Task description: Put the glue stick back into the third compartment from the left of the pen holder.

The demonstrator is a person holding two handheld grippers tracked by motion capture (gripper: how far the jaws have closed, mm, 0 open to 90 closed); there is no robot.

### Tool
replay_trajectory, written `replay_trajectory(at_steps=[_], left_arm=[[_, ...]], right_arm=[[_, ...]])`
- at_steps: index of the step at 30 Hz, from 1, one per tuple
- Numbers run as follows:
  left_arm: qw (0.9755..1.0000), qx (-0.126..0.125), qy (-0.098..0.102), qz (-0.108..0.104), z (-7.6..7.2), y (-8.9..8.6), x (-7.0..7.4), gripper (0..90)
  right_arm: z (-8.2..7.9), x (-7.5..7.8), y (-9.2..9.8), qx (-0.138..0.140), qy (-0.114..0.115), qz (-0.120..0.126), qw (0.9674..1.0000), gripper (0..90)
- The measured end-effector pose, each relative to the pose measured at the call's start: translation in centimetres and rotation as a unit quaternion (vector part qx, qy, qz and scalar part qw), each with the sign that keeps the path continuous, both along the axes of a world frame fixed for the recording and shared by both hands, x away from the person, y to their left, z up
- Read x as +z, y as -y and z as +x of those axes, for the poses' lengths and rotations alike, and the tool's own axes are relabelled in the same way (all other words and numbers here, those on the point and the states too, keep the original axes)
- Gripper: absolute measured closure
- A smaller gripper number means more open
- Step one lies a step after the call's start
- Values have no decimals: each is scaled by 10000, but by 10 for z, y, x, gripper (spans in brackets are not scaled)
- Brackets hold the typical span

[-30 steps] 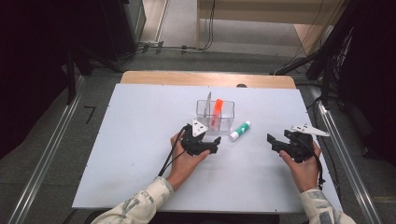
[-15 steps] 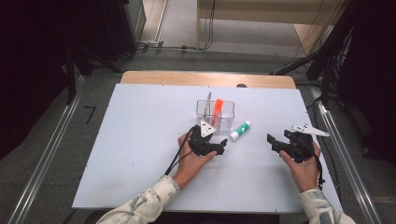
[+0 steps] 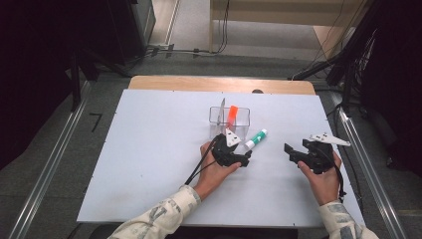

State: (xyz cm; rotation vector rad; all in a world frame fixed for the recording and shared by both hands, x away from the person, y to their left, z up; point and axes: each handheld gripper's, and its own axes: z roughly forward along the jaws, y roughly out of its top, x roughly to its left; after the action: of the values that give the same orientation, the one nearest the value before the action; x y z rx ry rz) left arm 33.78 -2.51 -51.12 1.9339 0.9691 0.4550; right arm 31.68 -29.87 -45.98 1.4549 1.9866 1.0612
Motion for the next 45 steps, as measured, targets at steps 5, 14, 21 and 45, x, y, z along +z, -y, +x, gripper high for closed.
replay_trajectory(at_steps=[5,14,21,45], left_arm=[[10000,-32,7,53,3,6,0,204],[9999,-50,16,139,6,13,0,264],[9996,-121,-5,266,10,20,0,295],[9983,-146,-98,547,19,36,0,428]], right_arm=[[0,0,0,2,-4,7,10000,247],[0,0,-1,-6,-1,-9,10000,249],[0,0,-1,-5,-9,-6,10000,250],[1,-1,0,9,-61,4,10000,254]])
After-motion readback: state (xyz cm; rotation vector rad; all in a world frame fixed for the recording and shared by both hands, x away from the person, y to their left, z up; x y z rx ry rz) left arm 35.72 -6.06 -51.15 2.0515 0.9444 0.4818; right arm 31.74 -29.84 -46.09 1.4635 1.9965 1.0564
